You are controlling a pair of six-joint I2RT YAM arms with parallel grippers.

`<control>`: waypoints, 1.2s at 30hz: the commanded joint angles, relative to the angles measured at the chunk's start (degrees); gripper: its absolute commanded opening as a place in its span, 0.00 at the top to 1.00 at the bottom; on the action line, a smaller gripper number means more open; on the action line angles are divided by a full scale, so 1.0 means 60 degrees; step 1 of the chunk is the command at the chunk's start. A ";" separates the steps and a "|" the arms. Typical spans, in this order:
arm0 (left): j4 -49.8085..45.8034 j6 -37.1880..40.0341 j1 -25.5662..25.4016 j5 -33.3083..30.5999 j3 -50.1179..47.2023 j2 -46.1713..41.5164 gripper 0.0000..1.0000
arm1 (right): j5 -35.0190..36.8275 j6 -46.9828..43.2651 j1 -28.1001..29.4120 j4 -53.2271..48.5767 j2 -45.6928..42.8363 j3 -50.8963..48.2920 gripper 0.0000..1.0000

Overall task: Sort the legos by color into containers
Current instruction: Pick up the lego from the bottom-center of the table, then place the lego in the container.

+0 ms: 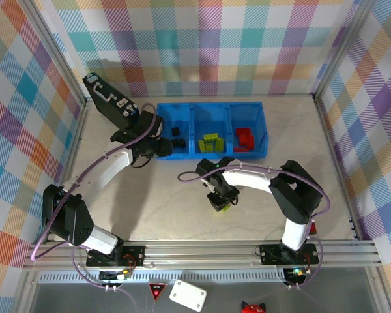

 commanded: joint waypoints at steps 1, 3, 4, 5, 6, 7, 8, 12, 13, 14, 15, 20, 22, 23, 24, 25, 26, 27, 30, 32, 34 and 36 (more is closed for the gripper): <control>-0.0188 0.0033 0.0090 -0.0118 -0.0158 -0.0245 0.58 | -0.0074 0.0148 0.0083 -0.0182 0.0173 0.0260 0.63; -0.0202 0.0065 0.0093 -0.0110 -0.0163 -0.0249 0.58 | -0.0065 0.0208 0.0084 -0.0185 0.0173 0.0308 0.63; -0.0217 0.0084 0.0106 -0.0107 -0.0168 -0.0262 0.58 | -0.0066 0.0226 0.0085 -0.0193 0.0173 0.0317 0.64; -0.0228 0.0101 0.0100 -0.0121 -0.0183 -0.0264 0.58 | -0.0057 0.0281 0.0087 -0.0200 0.0173 0.0348 0.64; -0.0232 0.0109 0.0101 -0.0134 -0.0172 -0.0277 0.58 | -0.0070 0.0314 0.0087 -0.0187 0.0159 0.0376 0.64; -0.0245 0.0134 0.0100 -0.0162 -0.0187 -0.0293 0.58 | -0.0076 0.0364 0.0084 -0.0189 0.0144 0.0414 0.65; -0.0260 0.0140 0.0100 -0.0190 -0.0199 -0.0306 0.58 | -0.0076 0.0401 0.0086 -0.0199 0.0144 0.0451 0.65; -0.0290 0.0175 0.0115 -0.0267 -0.0299 -0.0406 0.58 | -0.0059 0.0700 0.0084 -0.0233 0.0129 0.0626 0.65; -0.0297 0.0174 0.0126 -0.0283 -0.0343 -0.0446 0.58 | -0.0029 0.0819 0.0084 -0.0269 0.0129 0.0683 0.65; -0.0312 0.0172 0.0123 -0.0280 -0.0375 -0.0468 0.58 | -0.0002 0.0909 0.0084 -0.0287 0.0122 0.0745 0.65; -0.0312 0.0172 0.0133 -0.0295 -0.0416 -0.0510 0.58 | 0.0021 0.1032 0.0069 -0.0315 0.0115 0.0796 0.65; -0.0319 0.0169 0.0173 -0.0346 -0.0672 -0.0722 0.58 | -0.0015 0.1626 -0.0026 -0.0485 0.0173 0.1229 0.65; -0.0319 0.0142 0.0200 -0.0375 -0.0805 -0.0807 0.58 | -0.0001 0.1919 -0.0121 -0.0564 0.0231 0.1469 0.65; -0.0307 0.0124 0.0204 -0.0374 -0.0876 -0.0859 0.58 | -0.0014 0.2021 -0.0172 -0.0593 0.0259 0.1571 0.65; -0.0281 0.0098 0.0210 -0.0374 -0.0977 -0.0939 0.58 | 0.0002 0.2128 -0.0222 -0.0638 0.0289 0.1709 0.65; -0.0261 0.0047 0.0217 -0.0379 -0.1093 -0.1013 0.58 | 0.0035 0.2234 -0.0290 -0.0690 0.0330 0.1866 0.65; -0.0254 0.0025 0.0218 -0.0355 -0.1193 -0.1086 0.58 | 0.0029 0.2297 -0.0346 -0.0737 0.0375 0.2004 0.65; -0.0233 -0.0045 0.0230 -0.0355 -0.1314 -0.1186 0.58 | 0.0042 0.2374 -0.0419 -0.0796 0.0414 0.2195 0.65; -0.0121 -0.0265 0.0232 -0.0180 -0.1754 -0.1461 0.57 | -0.0040 0.2587 -0.0664 -0.0901 0.0559 0.2773 0.65; 0.0013 -0.0448 0.0232 -0.0027 -0.2120 -0.1665 0.57 | -0.0090 0.2695 -0.0818 -0.0942 0.0701 0.3203 0.65; 0.0101 -0.0615 0.0233 0.0040 -0.2465 -0.1882 0.57 | -0.0110 0.2782 -0.0979 -0.1023 0.0904 0.3705 0.65; 0.0106 -0.0735 0.0236 -0.0001 -0.2803 -0.2138 0.57 | -0.0131 0.2818 -0.1176 -0.1154 0.1177 0.4348 0.65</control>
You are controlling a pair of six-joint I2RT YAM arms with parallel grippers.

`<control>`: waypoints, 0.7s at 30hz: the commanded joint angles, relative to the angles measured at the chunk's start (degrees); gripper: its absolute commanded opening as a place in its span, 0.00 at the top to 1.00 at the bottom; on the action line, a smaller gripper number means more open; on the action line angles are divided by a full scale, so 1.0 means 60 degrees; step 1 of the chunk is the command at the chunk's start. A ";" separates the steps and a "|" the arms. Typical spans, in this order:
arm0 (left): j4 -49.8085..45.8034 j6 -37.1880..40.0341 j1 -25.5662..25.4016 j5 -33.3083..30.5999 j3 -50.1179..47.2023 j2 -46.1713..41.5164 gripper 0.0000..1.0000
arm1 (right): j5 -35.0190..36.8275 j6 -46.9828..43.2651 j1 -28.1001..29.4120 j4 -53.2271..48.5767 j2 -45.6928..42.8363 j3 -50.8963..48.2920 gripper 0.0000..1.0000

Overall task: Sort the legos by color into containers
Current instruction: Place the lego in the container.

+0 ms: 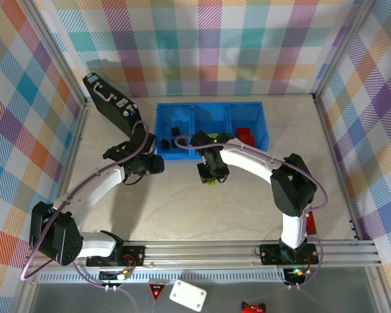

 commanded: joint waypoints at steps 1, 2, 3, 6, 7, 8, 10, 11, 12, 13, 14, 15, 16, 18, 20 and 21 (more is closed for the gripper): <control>0.0046 -0.0398 0.0152 0.0103 -0.0454 -0.0527 0.57 | -0.0139 0.0340 -0.0280 -0.0471 0.0420 0.1004 0.65; 0.0018 -0.0437 0.0152 0.0085 -0.0583 -0.0653 0.57 | -0.0136 0.0302 -0.0383 -0.0538 0.0604 0.1303 0.65; -0.0007 -0.0460 0.0152 0.0096 -0.0697 -0.0775 0.57 | -0.0129 0.0245 -0.0479 -0.0619 0.0753 0.1716 0.65; -0.0113 -0.0529 0.0147 0.0107 -0.0938 -0.1081 0.57 | -0.0009 -0.0011 -0.0791 -0.1008 0.1298 0.2872 0.65; -0.0145 -0.0543 0.0153 0.0093 -0.0995 -0.1162 0.57 | 0.0026 -0.0084 -0.0902 -0.1115 0.1457 0.3204 0.65; -0.0196 -0.0536 0.0156 0.0075 -0.1041 -0.1241 0.57 | 0.0047 -0.0162 -0.1033 -0.1223 0.1651 0.3562 0.65; -0.0275 -0.0563 0.0163 0.0028 -0.1107 -0.1411 0.57 | 0.0094 -0.0310 -0.1305 -0.1394 0.1994 0.4230 0.65; -0.0300 -0.0576 0.0153 0.0007 -0.1124 -0.1464 0.57 | 0.0094 -0.0347 -0.1426 -0.1480 0.2135 0.4496 0.65; -0.0343 -0.0591 0.0152 -0.0023 -0.1138 -0.1524 0.57 | 0.0081 -0.0389 -0.1579 -0.1574 0.2313 0.4863 0.65; -0.0373 -0.0593 0.0155 -0.0039 -0.1144 -0.1578 0.57 | 0.0041 -0.0432 -0.1696 -0.1634 0.2485 0.5166 0.65; -0.0394 -0.0607 0.0152 -0.0051 -0.1161 -0.1599 0.57 | -0.0013 -0.0466 -0.1804 -0.1669 0.2639 0.5396 0.65; -0.0418 -0.0607 0.0152 -0.0055 -0.1157 -0.1643 0.57 | -0.0044 -0.0519 -0.1913 -0.1729 0.2808 0.5716 0.65; -0.0433 -0.0621 0.0162 -0.0077 -0.1178 -0.1673 0.57 | -0.0057 -0.0571 -0.2000 -0.1782 0.3005 0.6056 0.65; -0.0454 -0.0635 0.0152 -0.0078 -0.1185 -0.1714 0.57 | -0.0129 -0.0630 -0.2170 -0.1884 0.3400 0.6732 0.65; -0.0480 -0.0637 0.0152 -0.0071 -0.1189 -0.1718 0.57 | -0.0225 -0.0676 -0.2316 -0.1998 0.3828 0.7414 0.65; -0.0498 -0.0638 0.0152 -0.0080 -0.1182 -0.1735 0.57 | -0.0299 -0.0687 -0.2385 -0.2024 0.4059 0.7789 0.65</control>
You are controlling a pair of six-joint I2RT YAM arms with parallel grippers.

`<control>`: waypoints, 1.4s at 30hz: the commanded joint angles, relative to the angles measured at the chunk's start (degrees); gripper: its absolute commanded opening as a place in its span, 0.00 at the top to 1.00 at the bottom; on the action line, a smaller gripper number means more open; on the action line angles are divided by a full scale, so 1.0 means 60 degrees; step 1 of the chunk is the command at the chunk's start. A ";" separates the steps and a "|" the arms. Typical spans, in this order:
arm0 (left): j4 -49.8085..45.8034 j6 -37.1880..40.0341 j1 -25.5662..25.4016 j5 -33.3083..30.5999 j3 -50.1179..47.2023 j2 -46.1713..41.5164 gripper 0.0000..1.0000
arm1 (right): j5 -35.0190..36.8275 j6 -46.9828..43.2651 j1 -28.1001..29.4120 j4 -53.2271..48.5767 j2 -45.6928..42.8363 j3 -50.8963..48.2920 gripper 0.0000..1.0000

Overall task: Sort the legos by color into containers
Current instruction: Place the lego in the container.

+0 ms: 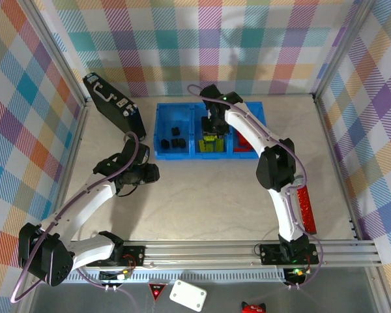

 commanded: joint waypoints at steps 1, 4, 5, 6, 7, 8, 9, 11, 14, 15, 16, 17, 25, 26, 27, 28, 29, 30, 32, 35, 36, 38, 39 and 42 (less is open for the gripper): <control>-0.0355 -0.0149 0.0152 -0.0139 -0.0096 -0.0206 0.57 | -0.0353 -0.0269 -0.0165 -0.0451 0.0640 0.1046 0.65; -0.0404 -0.0163 0.0152 -0.0207 -0.0066 -0.0280 0.57 | -0.0456 -0.0281 -0.0283 -0.0324 0.1117 0.1730 0.64; -0.0415 -0.0173 0.0152 -0.0215 -0.0049 -0.0294 0.57 | -0.0475 -0.0275 -0.0307 -0.0256 0.1226 0.1870 0.64; -0.0435 -0.0203 0.0152 -0.0208 -0.0036 -0.0303 0.57 | -0.0504 -0.0269 -0.0336 -0.0146 0.1328 0.1980 0.64; -0.0437 -0.0214 0.0152 -0.0196 -0.0023 -0.0334 0.57 | -0.0549 -0.0277 -0.0358 -0.0007 0.1415 0.2044 0.64; -0.0448 -0.0221 0.0153 -0.0202 -0.0015 -0.0367 0.57 | -0.0528 -0.0277 -0.0374 0.0098 0.1478 0.2080 0.64; -0.0463 -0.0236 0.0153 -0.0190 -0.0018 -0.0391 0.57 | -0.0490 -0.0271 -0.0392 0.0204 0.1542 0.2081 0.64; -0.0521 -0.0251 0.0152 -0.0219 -0.0029 -0.0493 0.57 | -0.0392 -0.0263 -0.0439 0.0410 0.1688 0.2089 0.64; -0.0619 -0.0279 0.0153 -0.0279 -0.0086 -0.0636 0.57 | -0.0210 -0.0319 -0.0468 0.0768 0.1882 0.2111 0.64; -0.0657 -0.0280 0.0156 -0.0286 -0.0113 -0.0695 0.57 | -0.0149 -0.0351 -0.0461 0.0889 0.1956 0.2108 0.64; -0.0706 -0.0290 0.0161 -0.0312 -0.0119 -0.0760 0.57 | -0.0059 -0.0385 -0.0454 0.1018 0.2033 0.2125 0.64; -0.0741 -0.0287 0.0152 -0.0326 -0.0152 -0.0803 0.57 | 0.0020 -0.0439 -0.0465 0.1124 0.2116 0.2147 0.64; -0.0858 -0.0346 0.0152 -0.0375 -0.0263 -0.1108 0.57 | 0.0628 -0.0627 -0.0463 0.1605 0.2889 0.2341 0.63; -0.0862 -0.0364 0.0152 -0.0385 -0.0261 -0.1116 0.57 | 0.0658 -0.0646 -0.0461 0.1659 0.2948 0.2356 0.63; -0.0855 -0.0362 0.0152 -0.0381 -0.0274 -0.1121 0.57 | 0.0683 -0.0702 -0.0461 0.1724 0.3000 0.2374 0.63; -0.0875 -0.0357 0.0156 -0.0406 -0.0286 -0.1150 0.57 | 0.0707 -0.0737 -0.0465 0.1743 0.3033 0.2386 0.61; -0.0891 -0.0365 0.0153 -0.0425 -0.0297 -0.1179 0.57 | 0.0737 -0.0761 -0.0461 0.1753 0.3049 0.2389 0.60; -0.0891 -0.0374 0.0156 -0.0452 -0.0325 -0.1207 0.57 | 0.0761 -0.0788 -0.0461 0.1744 0.3054 0.2390 0.58; -0.0892 -0.0396 0.0156 -0.0485 -0.0365 -0.1265 0.57 | 0.0790 -0.0808 -0.0463 0.1687 0.2989 0.2397 0.54; -0.0841 -0.0392 0.0156 -0.0529 -0.0425 -0.1259 0.57 | 0.0789 -0.0856 -0.0461 0.1615 0.2788 0.2389 0.52; -0.0820 -0.0389 0.0152 -0.0542 -0.0447 -0.1236 0.57 | 0.0783 -0.0883 -0.0461 0.1589 0.2691 0.2391 0.51; -0.0778 -0.0369 0.0159 -0.0516 -0.0471 -0.1197 0.57 | 0.0783 -0.0955 -0.0461 0.1541 0.2461 0.2402 0.51; -0.0753 -0.0361 0.0148 -0.0557 -0.0515 -0.1180 0.57 | 0.0786 -0.0980 -0.0465 0.1484 0.2326 0.2403 0.51; -0.0690 -0.0311 0.0152 -0.0858 -0.0621 -0.1137 0.56 | 0.0757 -0.1083 -0.0461 0.1205 0.1879 0.2389 0.51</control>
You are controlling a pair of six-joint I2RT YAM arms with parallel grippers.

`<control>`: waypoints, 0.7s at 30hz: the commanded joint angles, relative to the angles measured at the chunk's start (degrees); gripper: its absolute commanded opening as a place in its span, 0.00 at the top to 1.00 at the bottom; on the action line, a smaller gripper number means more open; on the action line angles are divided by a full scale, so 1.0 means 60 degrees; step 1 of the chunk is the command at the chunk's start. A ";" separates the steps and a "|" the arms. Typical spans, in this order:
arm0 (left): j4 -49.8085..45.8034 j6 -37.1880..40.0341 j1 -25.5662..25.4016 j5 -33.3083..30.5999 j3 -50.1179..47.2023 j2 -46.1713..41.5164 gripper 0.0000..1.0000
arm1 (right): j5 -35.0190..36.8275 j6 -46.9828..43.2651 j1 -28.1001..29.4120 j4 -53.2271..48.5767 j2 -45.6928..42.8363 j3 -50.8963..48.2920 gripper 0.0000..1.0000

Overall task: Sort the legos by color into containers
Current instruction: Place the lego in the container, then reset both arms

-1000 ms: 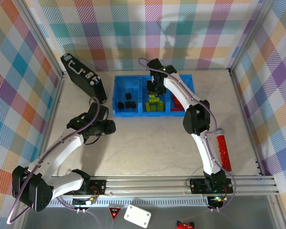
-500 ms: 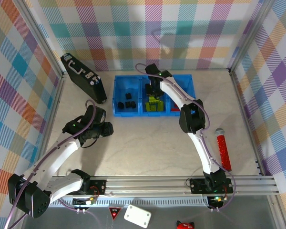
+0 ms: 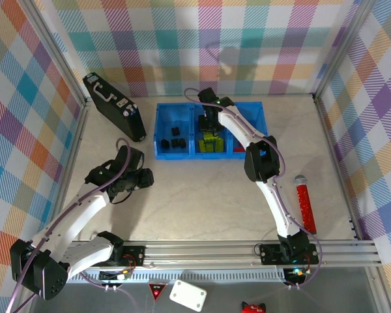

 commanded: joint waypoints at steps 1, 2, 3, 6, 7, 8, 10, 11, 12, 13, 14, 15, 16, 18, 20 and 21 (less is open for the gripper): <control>-0.0040 -0.0054 0.0154 -0.0397 -0.0215 0.0039 0.55 | 0.0098 -0.0269 -0.0060 -0.0453 -0.1091 0.0288 0.51; -0.0038 -0.0029 0.0170 -0.0405 -0.0226 0.0111 0.54 | 0.0107 -0.0286 -0.0061 -0.0545 -0.1249 0.0231 0.51; -0.0041 0.0003 0.0163 -0.0405 -0.0211 0.0204 0.54 | 0.0099 -0.0332 -0.0060 -0.0634 -0.1454 0.0124 0.51; 0.0048 0.0109 0.0196 -0.0542 -0.0243 0.0394 0.51 | 0.0033 -0.0642 -0.0064 -0.0717 -0.2205 -0.0405 0.48; 0.0077 0.0175 0.0218 -0.0616 -0.0264 0.0458 0.50 | 0.0056 -0.0786 -0.0060 -0.0733 -0.2495 -0.0644 0.46; 0.0106 0.0236 0.0247 -0.0654 -0.0259 0.0520 0.49 | 0.0138 -0.0864 -0.0060 -0.0735 -0.2721 -0.0863 0.44; 0.0216 0.0467 0.0400 -0.0644 -0.0259 0.0685 0.48 | 0.0437 -0.0971 -0.0096 -0.0699 -0.3343 -0.1466 0.40; 0.0278 0.0550 0.0472 -0.0654 -0.0259 0.0780 0.48 | 0.0537 -0.1010 -0.0133 -0.0652 -0.3607 -0.1740 0.38; 0.0351 0.0625 0.0588 -0.0658 -0.0266 0.0891 0.47 | 0.0649 -0.1066 -0.0169 -0.0585 -0.3904 -0.2144 0.36; 0.0453 0.0715 0.0708 -0.0641 -0.0259 0.1005 0.46 | 0.0761 -0.1109 -0.0226 -0.0476 -0.4232 -0.2572 0.33; 0.0515 0.0781 0.0807 -0.0654 -0.0259 0.1082 0.45 | 0.0855 -0.1152 -0.0292 -0.0384 -0.4515 -0.2966 0.31; 0.0610 0.0822 0.0924 -0.0719 -0.0259 0.1168 0.43 | 0.0947 -0.1172 -0.0377 -0.0254 -0.4852 -0.3447 0.30; 0.0681 0.0864 0.1038 -0.0792 -0.0237 0.1240 0.39 | 0.1016 -0.1208 -0.0492 -0.0115 -0.5200 -0.3940 0.28; 0.0768 0.0973 0.1246 -0.0941 -0.0202 0.1326 0.27 | 0.1057 -0.1252 -0.0729 0.0177 -0.5869 -0.4913 0.26; 0.0886 0.1017 0.1426 -0.1152 -0.0208 0.1330 0.09 | 0.1057 -0.1254 -0.1003 0.0509 -0.6548 -0.5913 0.25; 0.0991 0.1055 0.1500 -0.1293 -0.0236 0.1308 0.03 | 0.1057 -0.1225 -0.1146 0.0728 -0.6941 -0.6502 0.23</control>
